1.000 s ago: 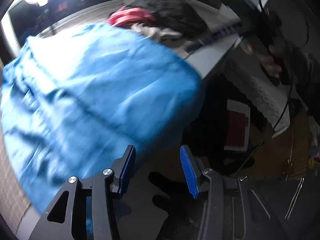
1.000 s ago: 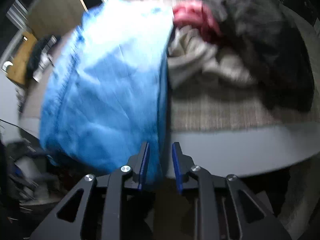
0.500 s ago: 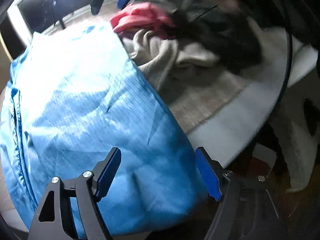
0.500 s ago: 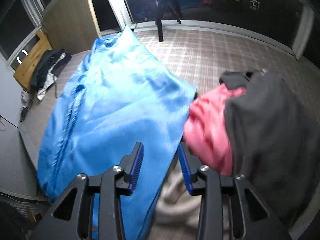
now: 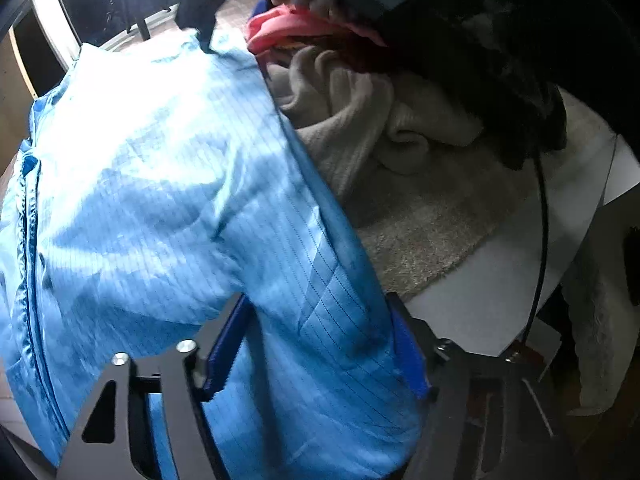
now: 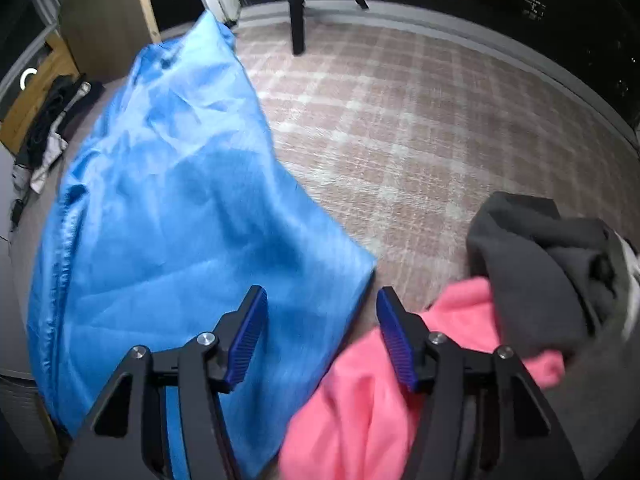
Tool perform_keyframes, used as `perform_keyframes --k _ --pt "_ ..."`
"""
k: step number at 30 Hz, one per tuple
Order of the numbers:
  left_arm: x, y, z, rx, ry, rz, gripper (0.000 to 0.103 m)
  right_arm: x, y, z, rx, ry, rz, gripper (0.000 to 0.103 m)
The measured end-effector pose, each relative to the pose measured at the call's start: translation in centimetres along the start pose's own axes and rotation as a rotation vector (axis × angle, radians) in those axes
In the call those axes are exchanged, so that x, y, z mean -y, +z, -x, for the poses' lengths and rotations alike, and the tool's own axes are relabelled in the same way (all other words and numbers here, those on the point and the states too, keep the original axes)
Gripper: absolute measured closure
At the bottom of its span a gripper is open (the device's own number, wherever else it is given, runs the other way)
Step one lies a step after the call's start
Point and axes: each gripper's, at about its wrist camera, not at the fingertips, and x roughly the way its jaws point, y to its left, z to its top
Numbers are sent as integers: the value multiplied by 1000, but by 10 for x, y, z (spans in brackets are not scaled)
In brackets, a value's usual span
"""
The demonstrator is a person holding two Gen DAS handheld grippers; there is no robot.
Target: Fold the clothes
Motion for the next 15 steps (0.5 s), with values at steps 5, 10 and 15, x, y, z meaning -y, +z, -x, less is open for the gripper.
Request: perform_keyframes --k 5,10,15 --pt "-25 -5 7 5 -71 101 84 7 -1 -3 41 88 -29 43" --pt "-43 -15 9 -2 -144 140 99 6 -6 -1 47 187 -30 92" --pt "-71 -29 24 27 -225 211 100 3 4 16 82 234 -103 98"
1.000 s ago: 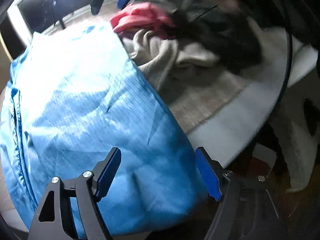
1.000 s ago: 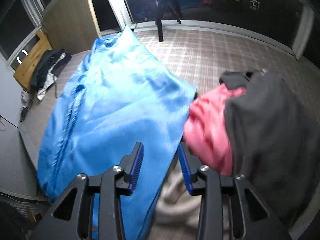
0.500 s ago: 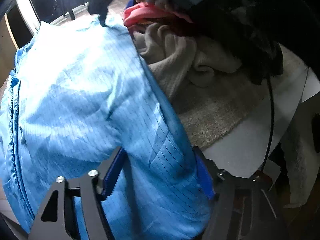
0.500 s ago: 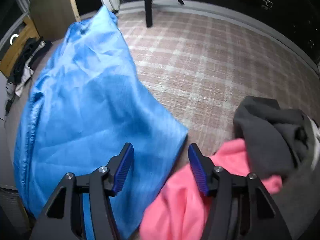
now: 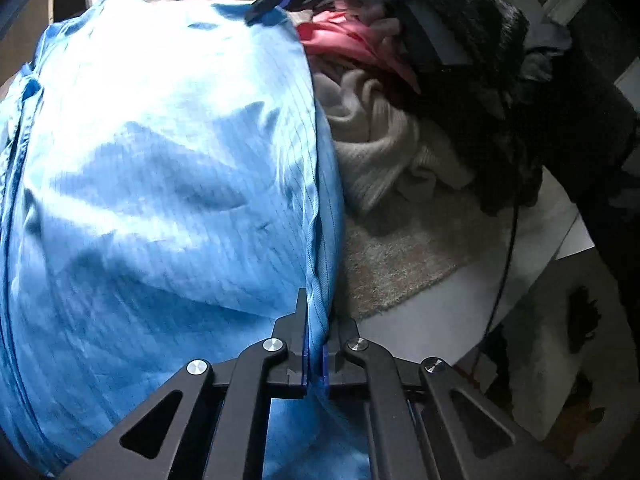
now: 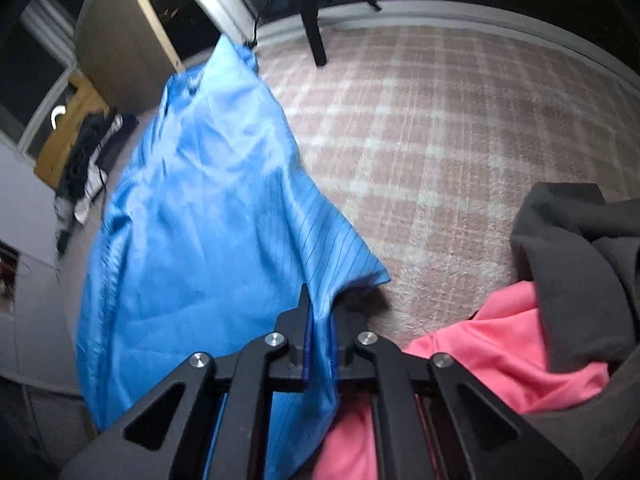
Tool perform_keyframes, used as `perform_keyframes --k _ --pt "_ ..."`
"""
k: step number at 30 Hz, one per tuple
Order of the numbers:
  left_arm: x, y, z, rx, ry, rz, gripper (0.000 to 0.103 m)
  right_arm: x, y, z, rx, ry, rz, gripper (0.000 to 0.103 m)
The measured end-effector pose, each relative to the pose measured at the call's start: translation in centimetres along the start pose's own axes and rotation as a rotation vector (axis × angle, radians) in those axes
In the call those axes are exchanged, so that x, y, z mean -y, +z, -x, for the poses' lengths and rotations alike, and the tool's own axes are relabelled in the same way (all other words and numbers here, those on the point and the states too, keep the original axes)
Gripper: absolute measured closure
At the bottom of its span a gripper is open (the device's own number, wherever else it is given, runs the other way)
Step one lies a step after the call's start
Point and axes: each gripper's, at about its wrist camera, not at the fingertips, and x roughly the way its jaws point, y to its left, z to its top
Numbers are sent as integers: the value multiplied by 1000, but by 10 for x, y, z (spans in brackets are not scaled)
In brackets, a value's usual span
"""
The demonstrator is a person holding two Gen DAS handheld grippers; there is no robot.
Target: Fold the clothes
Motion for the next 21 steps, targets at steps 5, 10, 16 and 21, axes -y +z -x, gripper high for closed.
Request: perform_keyframes --k 5,10,16,21 --pt "-38 -14 28 34 -110 109 100 -28 12 21 51 20 -33 99" --pt "-73 -24 54 77 -164 196 100 -89 28 32 68 29 22 99" --pt "-110 -43 66 107 -166 313 100 -179 40 0 34 -25 138 100" --pt "-150 -62 62 112 -147 402 100 -245 37 -58 -46 -21 217 100"
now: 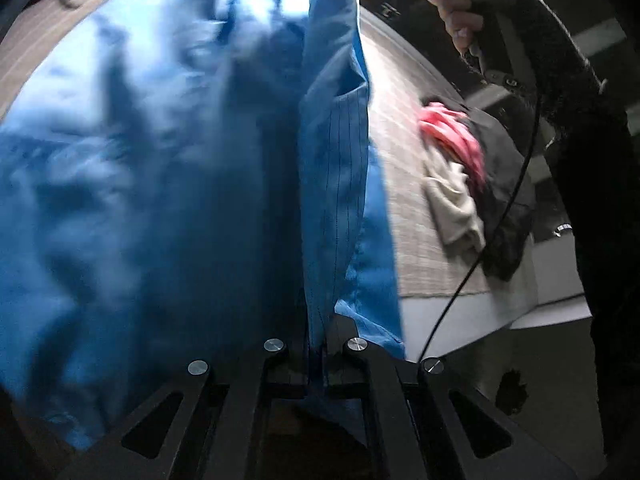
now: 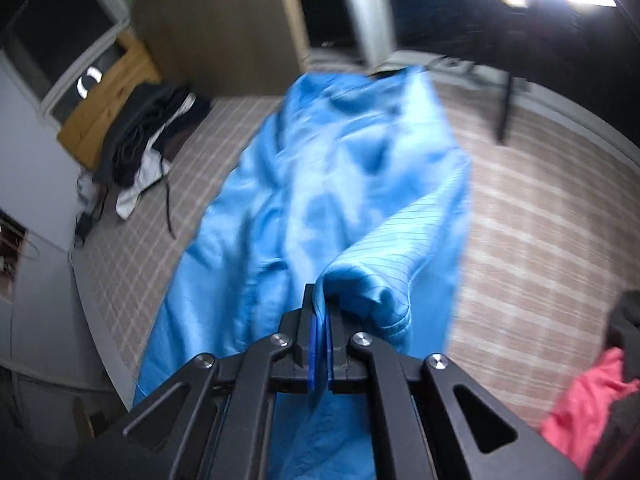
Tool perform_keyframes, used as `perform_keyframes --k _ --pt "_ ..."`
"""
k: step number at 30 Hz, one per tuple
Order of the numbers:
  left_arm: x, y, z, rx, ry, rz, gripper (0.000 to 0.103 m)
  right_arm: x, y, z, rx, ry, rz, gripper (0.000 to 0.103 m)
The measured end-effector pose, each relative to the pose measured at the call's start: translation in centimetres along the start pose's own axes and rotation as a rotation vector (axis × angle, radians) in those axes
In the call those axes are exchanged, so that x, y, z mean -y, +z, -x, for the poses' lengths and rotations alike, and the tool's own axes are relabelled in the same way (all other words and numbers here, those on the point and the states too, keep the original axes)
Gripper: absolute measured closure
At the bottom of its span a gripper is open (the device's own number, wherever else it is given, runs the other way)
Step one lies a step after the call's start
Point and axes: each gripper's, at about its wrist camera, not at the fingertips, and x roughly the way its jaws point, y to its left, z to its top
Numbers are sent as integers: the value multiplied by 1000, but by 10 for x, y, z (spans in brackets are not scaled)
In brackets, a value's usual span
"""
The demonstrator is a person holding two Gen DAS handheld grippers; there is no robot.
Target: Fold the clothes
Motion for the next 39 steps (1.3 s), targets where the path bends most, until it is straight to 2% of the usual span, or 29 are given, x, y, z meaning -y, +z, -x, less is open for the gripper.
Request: perform_keyframes --k 5,7,10,12,14,15,17,18,19,23,25,29,31,34,37,39 --pt "-27 -1 -3 -17 2 54 100 -47 6 -61 -115 -25 75 97" --pt "-30 -1 -2 -17 -4 53 100 -47 8 -69 -164 -28 29 91" --pt "-27 0 -5 -25 2 41 100 -38 7 -33 -100 98 -36 77" --pt "-27 1 -6 -38 1 34 99 -24 -2 17 -3 111 -62 63" --pt "-28 1 -3 -55 7 27 97 -6 -16 58 75 137 -94 60" --pt "-27 2 -3 -65 12 23 93 2 -29 78 106 141 -106 60" --pt "-25 1 -1 -91 24 4 85 8 -72 104 139 97 -116 60" --pt "-23 -1 2 -102 35 -10 76 11 -95 116 154 73 -120 60" --pt "-22 -3 7 -110 46 -32 71 14 -117 128 170 48 -125 60" --pt "-26 -17 42 -89 115 -127 68 7 -245 134 164 -3 -165 60" --pt "-36 -16 62 -75 127 -131 68 1 -304 127 146 -20 -202 60" --pt "-39 9 80 -57 159 -213 68 -21 -372 108 160 -1 -257 60" --pt "-31 29 79 -42 161 -276 68 -35 -382 96 177 -22 -259 60" --pt "-9 49 60 -45 124 -435 66 -55 -382 81 199 -13 -249 60" --pt "12 62 24 -81 105 -554 65 -80 -385 60 130 23 -202 60" --pt "11 69 -2 -125 195 -596 65 -95 -389 48 59 69 -159 60"
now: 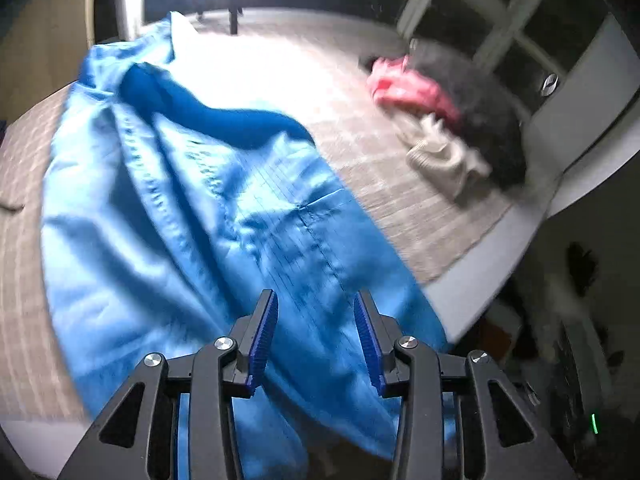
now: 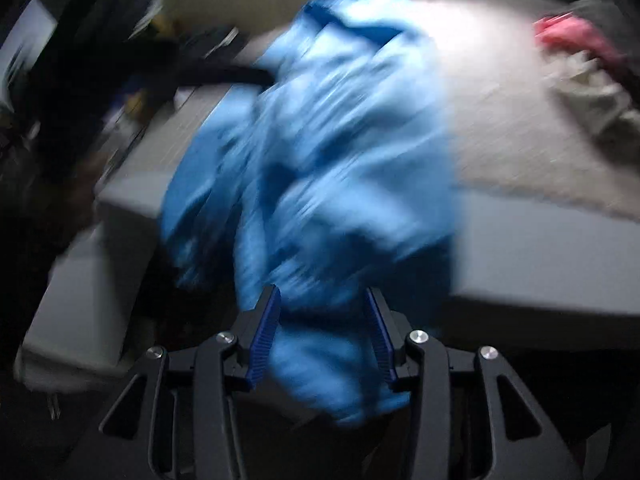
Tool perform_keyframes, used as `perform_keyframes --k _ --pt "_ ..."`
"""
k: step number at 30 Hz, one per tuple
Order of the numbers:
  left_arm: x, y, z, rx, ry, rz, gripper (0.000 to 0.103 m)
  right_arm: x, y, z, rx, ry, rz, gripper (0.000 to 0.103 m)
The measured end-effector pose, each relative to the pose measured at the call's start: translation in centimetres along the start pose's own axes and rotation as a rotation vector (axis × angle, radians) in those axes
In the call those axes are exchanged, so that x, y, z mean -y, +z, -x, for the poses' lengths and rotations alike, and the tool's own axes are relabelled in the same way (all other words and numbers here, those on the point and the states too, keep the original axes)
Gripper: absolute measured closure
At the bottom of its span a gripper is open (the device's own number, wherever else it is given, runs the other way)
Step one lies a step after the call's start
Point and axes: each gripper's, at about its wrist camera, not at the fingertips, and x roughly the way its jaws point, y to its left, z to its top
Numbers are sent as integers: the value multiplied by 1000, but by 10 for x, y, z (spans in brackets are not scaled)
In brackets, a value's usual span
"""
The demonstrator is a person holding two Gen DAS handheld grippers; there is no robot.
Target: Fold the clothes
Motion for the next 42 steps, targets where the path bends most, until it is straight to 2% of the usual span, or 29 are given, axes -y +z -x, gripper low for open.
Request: perform_keyframes --k 2,4,8,10,11,13,16,18,20,24,25,29,31,34,42 --pt "-12 -1 -10 -46 73 -9 66 -8 -8 -1 -36 -18 45 60" --pt "-28 -6 -11 -72 131 -3 66 -4 -11 10 -16 -58 31 60" --pt "-52 -15 19 -45 148 18 66 22 -9 47 121 -129 -85 60" --pt "-54 -12 31 -23 164 3 64 29 -3 56 164 -153 -82 60" --pt "-54 -7 35 -14 168 -4 64 35 2 53 136 -139 -97 60" --pt "-54 5 41 3 153 -9 63 45 3 51 127 -167 -134 60" --pt "-59 33 42 17 155 -29 59 41 -2 45 126 -302 -40 60" --pt "-62 61 38 24 173 -62 55 35 -9 34 99 -338 42 60" --pt "-66 91 32 25 194 -73 53 33 -12 28 84 -340 85 60" --pt "-67 155 11 18 242 -100 52 30 -13 30 123 -328 156 60" --pt "-64 170 1 9 249 -108 47 29 -13 30 127 -321 172 60" --pt "-55 210 -48 -71 278 -127 46 32 -17 31 124 -297 219 59" --pt "-53 219 -73 -123 289 -134 46 35 -23 34 138 -295 243 59" --pt "-56 222 -93 -153 288 -117 46 32 -35 37 158 -291 288 59" --pt "-68 220 -110 -185 294 -106 46 15 -34 19 168 -306 403 59"
